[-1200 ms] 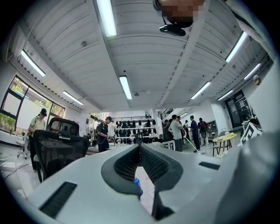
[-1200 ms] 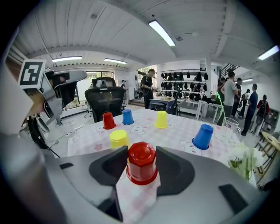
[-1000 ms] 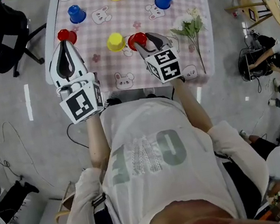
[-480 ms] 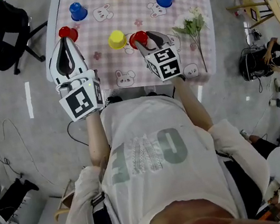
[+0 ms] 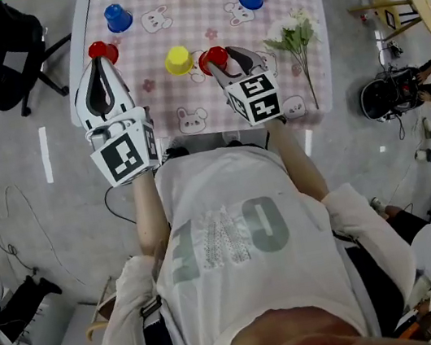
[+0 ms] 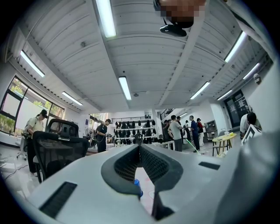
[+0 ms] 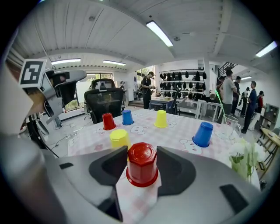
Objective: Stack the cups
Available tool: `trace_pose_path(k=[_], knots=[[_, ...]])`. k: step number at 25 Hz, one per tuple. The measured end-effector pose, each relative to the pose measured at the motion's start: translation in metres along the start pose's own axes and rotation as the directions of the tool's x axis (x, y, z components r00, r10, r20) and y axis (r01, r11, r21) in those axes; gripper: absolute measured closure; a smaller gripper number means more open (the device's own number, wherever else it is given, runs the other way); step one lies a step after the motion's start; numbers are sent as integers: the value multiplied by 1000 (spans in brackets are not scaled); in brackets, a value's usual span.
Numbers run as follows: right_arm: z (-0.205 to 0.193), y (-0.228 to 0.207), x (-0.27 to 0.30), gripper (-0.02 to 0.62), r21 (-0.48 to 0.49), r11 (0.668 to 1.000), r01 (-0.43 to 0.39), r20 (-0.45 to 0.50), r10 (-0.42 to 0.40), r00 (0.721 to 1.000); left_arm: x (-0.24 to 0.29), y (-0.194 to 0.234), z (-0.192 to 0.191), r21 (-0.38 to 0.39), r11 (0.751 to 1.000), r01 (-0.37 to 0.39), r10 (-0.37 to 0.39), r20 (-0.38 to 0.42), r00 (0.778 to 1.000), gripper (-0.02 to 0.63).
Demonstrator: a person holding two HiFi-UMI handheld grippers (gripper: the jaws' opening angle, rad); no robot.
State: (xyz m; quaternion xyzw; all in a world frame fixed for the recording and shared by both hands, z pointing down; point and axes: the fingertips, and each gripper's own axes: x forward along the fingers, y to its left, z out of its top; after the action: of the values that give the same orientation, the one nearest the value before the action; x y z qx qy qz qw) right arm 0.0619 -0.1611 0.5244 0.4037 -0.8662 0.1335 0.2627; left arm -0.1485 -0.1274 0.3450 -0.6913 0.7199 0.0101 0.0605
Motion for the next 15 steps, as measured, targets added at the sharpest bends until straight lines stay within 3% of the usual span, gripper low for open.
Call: trace_pose_path(k=[7, 10, 15], knots=[[32, -16, -22, 383, 17, 1000, 7, 84, -8, 996, 2, -1, -1, -6, 1000, -3, 3, 3, 1000, 577], [32, -16, -22, 460, 11, 1000, -3, 74, 3, 997, 1, -1, -2, -10, 1000, -4, 4, -1, 1000, 577], [20, -12, -16, 460, 25, 1000, -7, 50, 6, 999, 2, 0, -2, -16, 1000, -6, 6, 7, 1000, 577]])
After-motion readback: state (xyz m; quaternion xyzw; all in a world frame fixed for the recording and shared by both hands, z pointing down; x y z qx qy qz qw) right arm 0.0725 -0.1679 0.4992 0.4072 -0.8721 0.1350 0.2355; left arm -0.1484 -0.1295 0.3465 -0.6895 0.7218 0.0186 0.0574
